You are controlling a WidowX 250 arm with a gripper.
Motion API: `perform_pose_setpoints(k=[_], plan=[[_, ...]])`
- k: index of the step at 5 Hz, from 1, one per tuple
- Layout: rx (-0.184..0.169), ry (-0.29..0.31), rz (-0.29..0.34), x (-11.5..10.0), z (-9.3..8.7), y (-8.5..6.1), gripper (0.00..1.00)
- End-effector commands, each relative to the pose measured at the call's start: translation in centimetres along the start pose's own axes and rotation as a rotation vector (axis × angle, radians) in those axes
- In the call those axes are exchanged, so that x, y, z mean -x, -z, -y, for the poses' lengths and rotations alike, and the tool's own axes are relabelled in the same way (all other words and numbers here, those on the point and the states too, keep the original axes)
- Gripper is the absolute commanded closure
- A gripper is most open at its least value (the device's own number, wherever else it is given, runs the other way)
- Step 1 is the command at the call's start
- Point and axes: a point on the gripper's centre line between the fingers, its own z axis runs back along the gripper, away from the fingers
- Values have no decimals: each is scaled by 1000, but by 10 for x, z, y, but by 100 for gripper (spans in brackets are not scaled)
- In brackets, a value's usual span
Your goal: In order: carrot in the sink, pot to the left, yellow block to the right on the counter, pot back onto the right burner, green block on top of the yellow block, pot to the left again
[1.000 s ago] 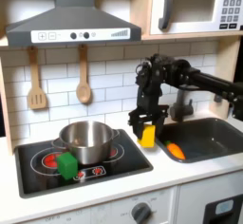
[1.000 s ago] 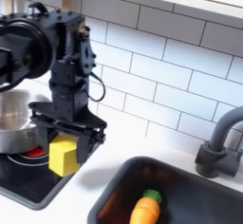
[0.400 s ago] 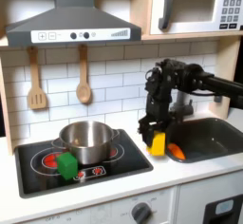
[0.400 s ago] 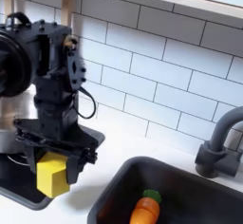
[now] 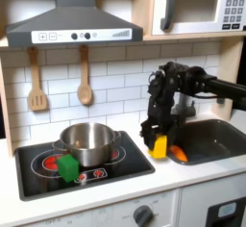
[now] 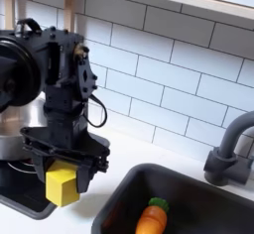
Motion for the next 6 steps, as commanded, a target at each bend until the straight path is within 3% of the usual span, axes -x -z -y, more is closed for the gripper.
perform_pose_setpoints(k=[1, 3, 5, 6], plan=[[-3, -18, -5, -7, 6, 11, 100], [-18, -32, -15, -11, 4, 18, 100], [-12, -16, -25, -11, 9, 17, 0], [-10, -17, -19, -12, 7, 15, 0]])
